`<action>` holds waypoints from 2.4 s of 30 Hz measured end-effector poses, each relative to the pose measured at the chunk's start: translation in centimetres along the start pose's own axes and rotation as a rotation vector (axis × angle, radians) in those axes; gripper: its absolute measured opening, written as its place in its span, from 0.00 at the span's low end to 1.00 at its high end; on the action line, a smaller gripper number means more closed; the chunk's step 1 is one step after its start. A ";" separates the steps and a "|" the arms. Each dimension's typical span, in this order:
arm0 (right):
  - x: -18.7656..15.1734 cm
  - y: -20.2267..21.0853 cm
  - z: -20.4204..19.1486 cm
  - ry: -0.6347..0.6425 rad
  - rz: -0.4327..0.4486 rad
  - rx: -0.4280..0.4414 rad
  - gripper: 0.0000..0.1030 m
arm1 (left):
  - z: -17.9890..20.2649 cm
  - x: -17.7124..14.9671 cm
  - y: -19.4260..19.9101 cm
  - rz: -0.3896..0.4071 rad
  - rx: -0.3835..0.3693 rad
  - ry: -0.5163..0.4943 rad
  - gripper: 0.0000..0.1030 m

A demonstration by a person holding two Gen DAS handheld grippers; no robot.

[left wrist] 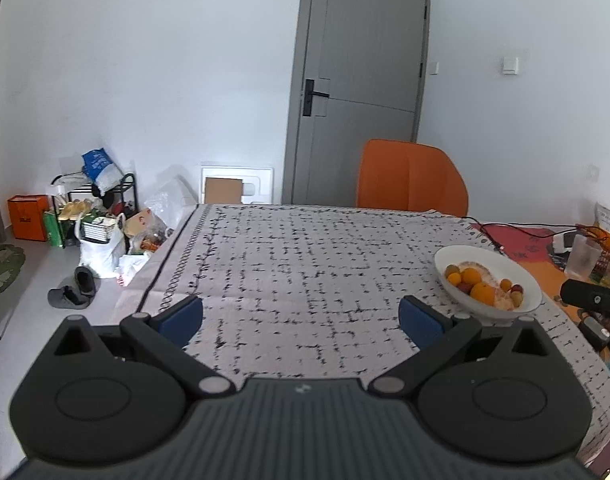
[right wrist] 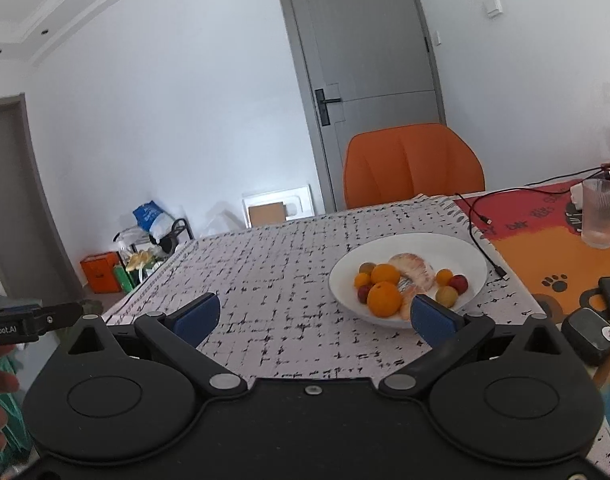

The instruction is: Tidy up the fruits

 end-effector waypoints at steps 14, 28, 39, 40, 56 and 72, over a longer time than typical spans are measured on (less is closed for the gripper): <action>-2.0 -0.7 -1.3 0.051 -0.052 0.011 1.00 | -0.8 -0.9 0.2 -0.039 0.074 -0.027 1.00; -2.3 -1.0 -1.2 0.061 -0.059 0.002 1.00 | -0.3 -1.7 -0.3 -0.063 0.068 -0.037 1.00; -2.4 -1.2 -1.0 0.050 -0.061 -0.006 1.00 | -0.2 -1.9 -0.3 -0.068 0.066 -0.047 1.00; -2.4 -1.2 -1.0 0.049 -0.061 -0.005 1.00 | -0.2 -1.9 -0.3 -0.067 0.065 -0.045 1.00; -2.2 -1.2 -1.3 0.060 -0.060 0.006 1.00 | -0.3 -1.6 0.1 -0.062 0.065 -0.050 1.00; -2.5 -1.4 -1.5 0.063 -0.070 0.004 1.00 | -0.4 -1.9 -0.2 -0.073 0.062 -0.044 1.00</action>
Point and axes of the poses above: each gripper's, at about its wrist camera, not at the fingertips, and y roughly against the way its jaws point, z to its right, x to its top, the point moved 7 cm from there along -y, roughly the way its jaws point, and after that the axes turned 10 degrees about -x, right-handed, at the moved point
